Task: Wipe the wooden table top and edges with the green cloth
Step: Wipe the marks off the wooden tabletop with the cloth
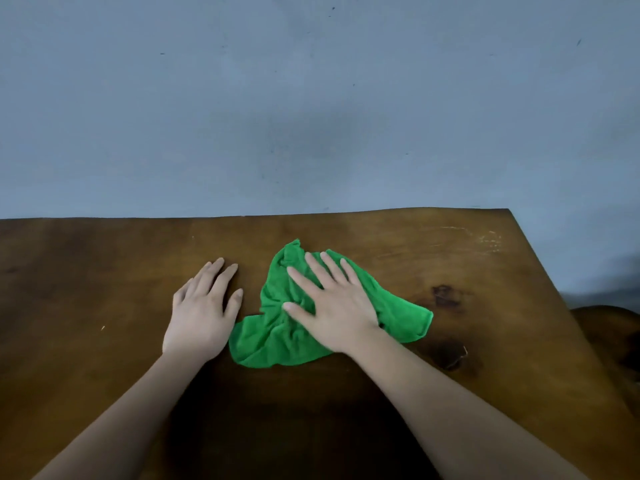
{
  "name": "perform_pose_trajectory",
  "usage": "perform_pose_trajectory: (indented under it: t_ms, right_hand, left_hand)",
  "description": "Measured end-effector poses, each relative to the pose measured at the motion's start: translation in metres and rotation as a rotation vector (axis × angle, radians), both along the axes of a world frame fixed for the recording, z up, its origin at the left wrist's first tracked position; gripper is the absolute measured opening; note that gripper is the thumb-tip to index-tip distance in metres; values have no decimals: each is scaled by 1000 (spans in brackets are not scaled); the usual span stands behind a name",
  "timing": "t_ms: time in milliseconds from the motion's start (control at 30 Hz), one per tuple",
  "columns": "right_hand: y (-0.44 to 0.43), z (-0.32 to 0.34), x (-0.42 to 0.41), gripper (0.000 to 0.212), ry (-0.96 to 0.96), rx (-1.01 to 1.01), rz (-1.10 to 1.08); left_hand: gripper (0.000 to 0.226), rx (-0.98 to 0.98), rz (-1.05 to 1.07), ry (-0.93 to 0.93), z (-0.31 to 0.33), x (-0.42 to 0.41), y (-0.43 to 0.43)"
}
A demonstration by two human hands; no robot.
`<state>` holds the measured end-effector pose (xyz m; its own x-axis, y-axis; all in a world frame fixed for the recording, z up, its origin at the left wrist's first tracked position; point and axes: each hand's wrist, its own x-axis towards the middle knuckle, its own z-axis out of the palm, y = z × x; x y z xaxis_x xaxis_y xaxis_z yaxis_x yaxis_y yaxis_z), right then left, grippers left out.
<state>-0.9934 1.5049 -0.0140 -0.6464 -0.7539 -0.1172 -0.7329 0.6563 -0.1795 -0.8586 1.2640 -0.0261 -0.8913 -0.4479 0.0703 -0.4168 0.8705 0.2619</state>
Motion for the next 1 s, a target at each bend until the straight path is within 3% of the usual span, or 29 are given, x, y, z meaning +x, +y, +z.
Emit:
perform_pose_trajectory:
  t_ms: [167,400,533,633,800,1000]
  right_hand:
    - [81,5,-101,76,45,18,-185]
    - [209,5,-204,98,12,47,-578]
    - [201,3,-205,83,-2,31,-748]
    - [149,3,-186,87,-5,58,-877]
    - [24,6,-109,88,0,49,-714]
    - [-71,4,-21,84,-6,32,-151]
  left_hand:
    - [63,-3,14,-63,2,-5,1]
    - [66,5,20,-80,4,-6,1]
    - [64,0,14,-72,4,-5,1]
    - [66,0,8,-79,4,-5,0]
    - [65,0,5,-89,4,-6,-1]
    - [58,-25,4,-23,1,-3,2]
